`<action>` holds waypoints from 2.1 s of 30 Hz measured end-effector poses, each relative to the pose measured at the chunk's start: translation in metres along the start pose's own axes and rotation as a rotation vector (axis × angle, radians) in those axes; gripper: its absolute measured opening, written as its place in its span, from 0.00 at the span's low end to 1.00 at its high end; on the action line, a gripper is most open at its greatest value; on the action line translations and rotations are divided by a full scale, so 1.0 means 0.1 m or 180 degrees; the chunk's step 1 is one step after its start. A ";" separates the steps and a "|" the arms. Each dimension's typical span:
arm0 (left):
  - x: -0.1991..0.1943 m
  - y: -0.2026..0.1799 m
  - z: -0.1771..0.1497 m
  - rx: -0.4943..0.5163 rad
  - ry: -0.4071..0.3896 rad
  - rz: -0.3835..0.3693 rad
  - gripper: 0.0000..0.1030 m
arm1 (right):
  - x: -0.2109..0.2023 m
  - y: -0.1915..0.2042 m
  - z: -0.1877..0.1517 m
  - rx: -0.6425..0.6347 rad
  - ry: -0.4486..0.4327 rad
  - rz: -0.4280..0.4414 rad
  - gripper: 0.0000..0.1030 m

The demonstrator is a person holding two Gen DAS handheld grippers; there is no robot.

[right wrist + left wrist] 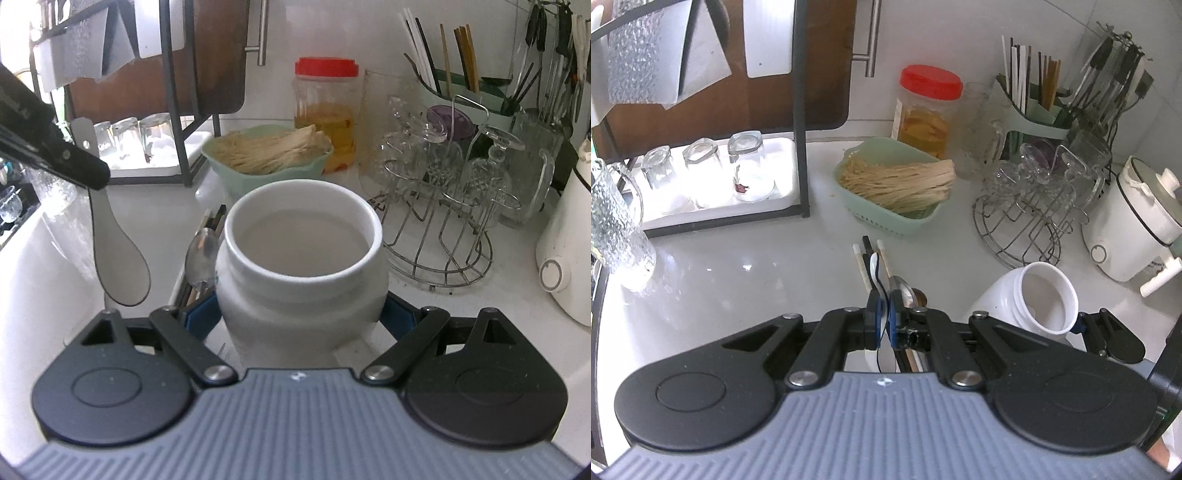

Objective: Organize utensils
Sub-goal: 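Lift the spoon with the left tool and carry it over the white jar, then lower the spoon into the white jar and open the left tool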

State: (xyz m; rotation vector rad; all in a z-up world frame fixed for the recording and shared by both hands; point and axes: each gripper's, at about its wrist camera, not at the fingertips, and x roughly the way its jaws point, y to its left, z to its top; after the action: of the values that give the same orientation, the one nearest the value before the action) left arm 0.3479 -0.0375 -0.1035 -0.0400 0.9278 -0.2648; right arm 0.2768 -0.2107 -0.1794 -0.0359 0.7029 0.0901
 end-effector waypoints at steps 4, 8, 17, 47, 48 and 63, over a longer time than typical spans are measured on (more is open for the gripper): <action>-0.03 0.00 0.03 0.0017 -0.0016 -0.0017 0.05 | 0.00 -0.01 0.00 0.0044 -0.0014 0.0013 0.89; -0.10 0.00 0.08 0.0039 -0.0050 -0.0068 0.05 | -0.01 0.01 -0.01 0.0038 -0.0016 0.0031 0.88; -0.37 -0.15 0.26 0.0122 -0.0258 -0.0232 0.05 | -0.04 0.05 -0.05 0.0037 -0.0009 0.0033 0.88; -0.03 -1.16 0.19 0.1007 -0.0060 -0.0715 0.05 | -0.07 0.08 -0.08 0.0025 -0.0020 0.0077 0.88; 0.00 -1.17 0.18 0.1030 -0.0036 -0.0706 0.05 | -0.07 0.09 -0.08 0.0024 -0.0023 0.0077 0.88; 0.35 -1.21 0.12 0.1140 0.0459 -0.0680 0.05 | -0.09 0.09 -0.09 -0.0062 -0.0030 0.0179 0.88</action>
State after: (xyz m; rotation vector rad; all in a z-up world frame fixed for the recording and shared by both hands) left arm 0.3520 -0.1637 -0.1059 0.2138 1.0086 -0.6355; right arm 0.2628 -0.2029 -0.1806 -0.0343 0.6936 0.1509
